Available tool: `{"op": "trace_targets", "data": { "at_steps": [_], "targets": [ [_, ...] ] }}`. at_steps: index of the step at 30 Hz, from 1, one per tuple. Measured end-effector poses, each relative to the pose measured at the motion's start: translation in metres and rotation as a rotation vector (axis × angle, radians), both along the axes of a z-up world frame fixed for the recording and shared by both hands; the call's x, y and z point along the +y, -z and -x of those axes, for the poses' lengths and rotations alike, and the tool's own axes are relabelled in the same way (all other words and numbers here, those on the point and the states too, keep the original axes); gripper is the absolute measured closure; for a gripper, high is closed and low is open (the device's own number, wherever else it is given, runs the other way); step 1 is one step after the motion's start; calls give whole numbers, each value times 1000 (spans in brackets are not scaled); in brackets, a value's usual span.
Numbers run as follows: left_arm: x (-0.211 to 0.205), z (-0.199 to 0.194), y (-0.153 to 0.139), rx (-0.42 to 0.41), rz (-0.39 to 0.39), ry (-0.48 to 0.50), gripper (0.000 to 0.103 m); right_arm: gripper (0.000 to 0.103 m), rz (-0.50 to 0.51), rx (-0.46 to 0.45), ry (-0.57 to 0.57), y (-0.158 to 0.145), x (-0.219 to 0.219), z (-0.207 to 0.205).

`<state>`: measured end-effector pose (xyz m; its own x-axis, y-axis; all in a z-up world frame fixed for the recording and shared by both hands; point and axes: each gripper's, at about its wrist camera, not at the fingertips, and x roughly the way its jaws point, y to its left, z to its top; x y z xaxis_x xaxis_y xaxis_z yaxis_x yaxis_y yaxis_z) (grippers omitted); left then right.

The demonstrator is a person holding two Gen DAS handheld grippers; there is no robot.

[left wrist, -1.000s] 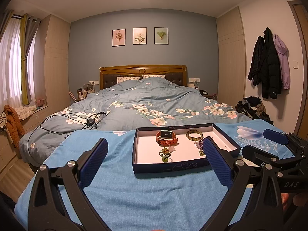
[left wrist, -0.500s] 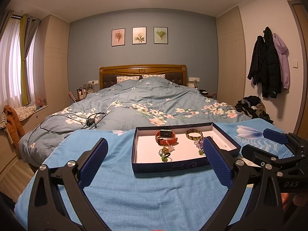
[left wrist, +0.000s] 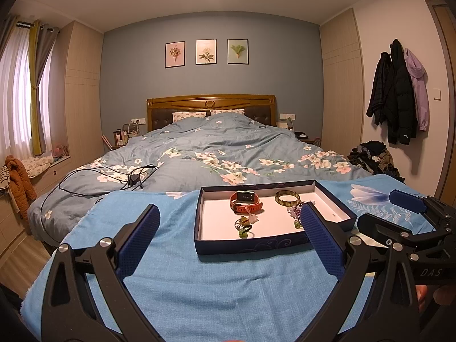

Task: Organize jewelry

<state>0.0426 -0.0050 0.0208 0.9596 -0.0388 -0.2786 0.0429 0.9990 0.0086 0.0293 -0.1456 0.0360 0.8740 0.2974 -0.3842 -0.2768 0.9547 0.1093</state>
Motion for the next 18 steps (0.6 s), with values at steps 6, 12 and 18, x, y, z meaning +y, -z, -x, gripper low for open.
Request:
{"op": "trace_targets", "data": {
  "at_steps": [6,12,18],
  "targets": [
    [0,0,0,1,-2,-1,6,7,0,1,0,0,0,0],
    [0,0,1,2,-2,-1,6,7,-1,3,1,2,0,0],
    [1,0,5,6,0,-4,6,7,1,10,-2,3,0,0]
  ]
}}
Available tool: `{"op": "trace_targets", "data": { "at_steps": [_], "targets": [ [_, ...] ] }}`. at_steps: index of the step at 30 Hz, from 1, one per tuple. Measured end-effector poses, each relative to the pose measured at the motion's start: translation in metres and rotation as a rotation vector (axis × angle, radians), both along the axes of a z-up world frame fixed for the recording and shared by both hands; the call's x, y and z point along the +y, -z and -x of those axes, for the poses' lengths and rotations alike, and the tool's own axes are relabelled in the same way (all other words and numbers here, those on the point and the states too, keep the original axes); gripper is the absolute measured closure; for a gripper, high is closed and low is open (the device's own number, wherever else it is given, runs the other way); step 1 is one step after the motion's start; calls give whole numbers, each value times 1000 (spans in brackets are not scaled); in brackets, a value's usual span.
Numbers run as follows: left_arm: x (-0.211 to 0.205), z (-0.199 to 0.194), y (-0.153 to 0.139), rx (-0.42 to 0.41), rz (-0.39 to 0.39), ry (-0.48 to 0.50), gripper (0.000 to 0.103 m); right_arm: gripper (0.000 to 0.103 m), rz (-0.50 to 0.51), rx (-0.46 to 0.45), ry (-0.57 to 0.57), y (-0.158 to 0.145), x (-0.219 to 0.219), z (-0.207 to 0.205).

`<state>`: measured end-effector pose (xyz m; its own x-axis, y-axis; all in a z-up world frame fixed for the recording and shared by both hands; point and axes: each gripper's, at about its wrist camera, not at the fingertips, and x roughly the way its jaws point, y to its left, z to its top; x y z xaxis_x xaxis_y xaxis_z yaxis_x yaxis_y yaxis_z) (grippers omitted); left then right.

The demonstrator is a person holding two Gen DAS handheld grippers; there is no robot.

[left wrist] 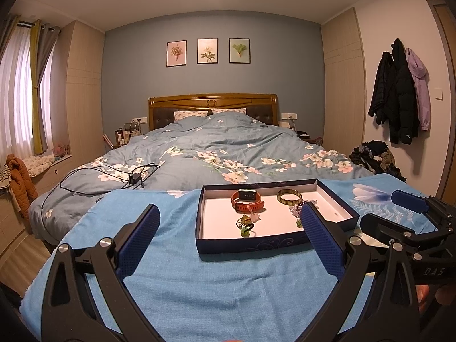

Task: Organize jewelry

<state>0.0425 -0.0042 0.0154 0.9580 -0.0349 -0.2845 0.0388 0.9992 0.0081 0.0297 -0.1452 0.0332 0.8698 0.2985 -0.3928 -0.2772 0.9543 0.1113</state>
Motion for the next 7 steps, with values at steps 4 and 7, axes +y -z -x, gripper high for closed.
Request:
{"op": "trace_targets", "data": {
  "at_steps": [4,7],
  "targets": [
    [5,-10,10,64,13,6,6,7,45,37,8,6,-7,-7],
    [15,-23,20,136,38,7,6,7,93,125,42,16,-31,-28]
  ]
}}
